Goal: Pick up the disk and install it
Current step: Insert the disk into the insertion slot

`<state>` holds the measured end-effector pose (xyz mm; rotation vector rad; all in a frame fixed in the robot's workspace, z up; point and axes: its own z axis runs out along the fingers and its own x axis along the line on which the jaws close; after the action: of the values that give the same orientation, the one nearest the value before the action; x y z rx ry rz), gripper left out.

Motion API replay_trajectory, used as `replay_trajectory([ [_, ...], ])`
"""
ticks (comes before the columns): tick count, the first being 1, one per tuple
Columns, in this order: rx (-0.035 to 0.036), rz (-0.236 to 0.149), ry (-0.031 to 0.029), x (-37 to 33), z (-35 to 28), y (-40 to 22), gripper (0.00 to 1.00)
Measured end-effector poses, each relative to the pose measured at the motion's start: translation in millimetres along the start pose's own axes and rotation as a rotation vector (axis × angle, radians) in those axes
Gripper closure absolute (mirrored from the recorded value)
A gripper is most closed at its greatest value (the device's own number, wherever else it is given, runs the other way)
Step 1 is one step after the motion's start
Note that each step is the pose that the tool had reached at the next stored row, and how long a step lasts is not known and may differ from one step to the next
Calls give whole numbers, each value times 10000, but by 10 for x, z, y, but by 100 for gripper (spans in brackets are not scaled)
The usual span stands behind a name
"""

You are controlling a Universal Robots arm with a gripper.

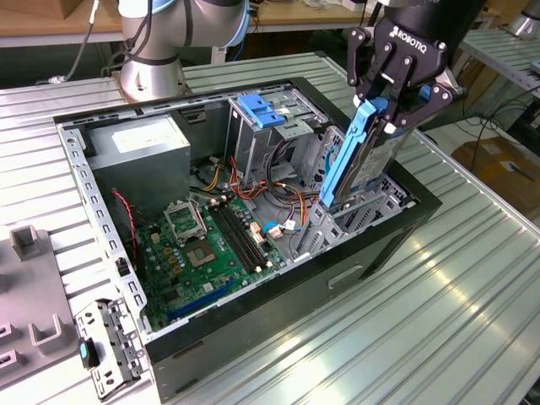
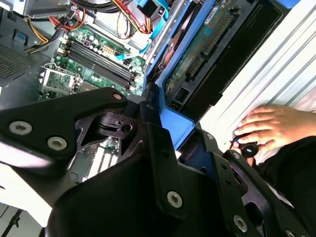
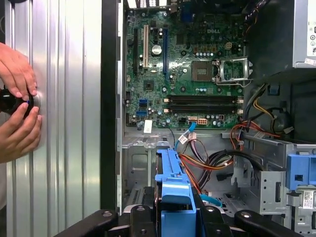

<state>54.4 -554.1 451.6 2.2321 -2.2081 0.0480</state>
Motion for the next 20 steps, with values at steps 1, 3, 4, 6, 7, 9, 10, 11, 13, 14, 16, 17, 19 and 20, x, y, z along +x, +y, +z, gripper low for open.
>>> replay_trajectory([
  [1,0,-8,1,0,8,0,63],
  [3,0,-11,-1,0,29,-2,63],
  [4,0,-10,0,0,45,-2,63],
  [6,1,-11,0,-1,61,-5,63],
  [7,0,-10,0,-1,68,-6,63],
  [9,0,-10,3,-1,83,-9,63],
  [10,-1,-9,2,-1,96,-10,63],
  [11,0,-9,2,-1,105,-11,63],
  [13,0,-8,2,0,111,-11,63],
  [14,0,-8,1,0,111,-11,63],
  [16,-21,-9,-2,0,111,-12,63],
  [17,-47,-10,-4,0,109,-13,63],
  [19,-81,-10,-3,0,108,-14,63],
  [20,-102,-11,-2,0,107,-15,63],
])
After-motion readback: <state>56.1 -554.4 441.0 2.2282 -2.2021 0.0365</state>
